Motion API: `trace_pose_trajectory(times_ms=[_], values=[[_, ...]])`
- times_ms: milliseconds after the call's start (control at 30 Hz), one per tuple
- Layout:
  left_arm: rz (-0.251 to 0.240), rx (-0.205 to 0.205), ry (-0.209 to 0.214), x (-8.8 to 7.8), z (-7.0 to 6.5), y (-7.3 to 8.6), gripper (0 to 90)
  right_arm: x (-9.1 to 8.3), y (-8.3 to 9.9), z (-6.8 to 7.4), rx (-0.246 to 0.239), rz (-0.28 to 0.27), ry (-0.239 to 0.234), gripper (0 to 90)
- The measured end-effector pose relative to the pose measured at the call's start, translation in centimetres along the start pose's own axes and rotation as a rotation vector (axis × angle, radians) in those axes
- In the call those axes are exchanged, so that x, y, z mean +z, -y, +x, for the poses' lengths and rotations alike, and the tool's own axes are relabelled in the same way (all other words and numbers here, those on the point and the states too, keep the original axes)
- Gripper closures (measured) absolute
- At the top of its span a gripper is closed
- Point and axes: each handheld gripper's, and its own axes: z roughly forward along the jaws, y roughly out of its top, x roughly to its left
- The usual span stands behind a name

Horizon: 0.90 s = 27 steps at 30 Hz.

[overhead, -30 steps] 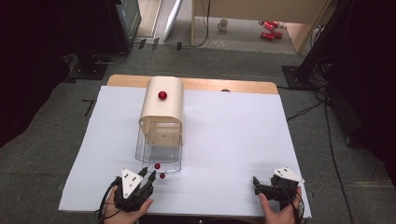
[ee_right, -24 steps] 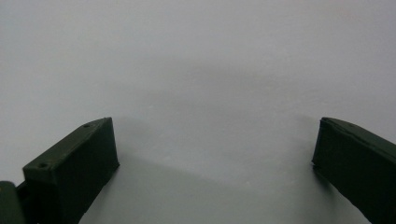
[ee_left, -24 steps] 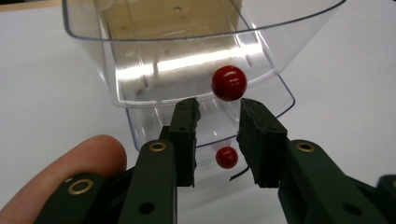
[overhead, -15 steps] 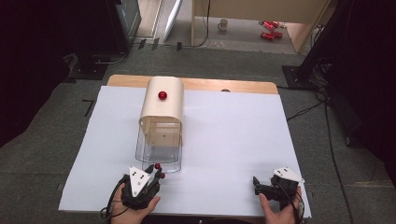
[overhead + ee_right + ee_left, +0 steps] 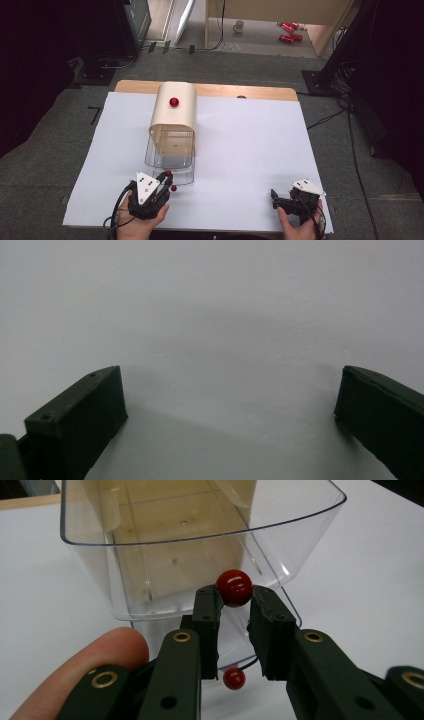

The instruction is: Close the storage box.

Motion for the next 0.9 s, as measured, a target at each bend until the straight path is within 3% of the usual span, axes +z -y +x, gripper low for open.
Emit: trace_pose_trajectory(times_ms=[467, 900], values=[[-0.004, -0.01, 0.003, 2.5, 1.2, -2.8, 74.9, 0.0, 0.0, 0.0, 0.0, 0.0, 0.0, 0.0], [0.0, -0.021, 0.003, 4.4, 2.0, -4.2, 74.9, 0.0, 0.0, 0.0, 0.002, -0.001, 0.0, 0.0]])
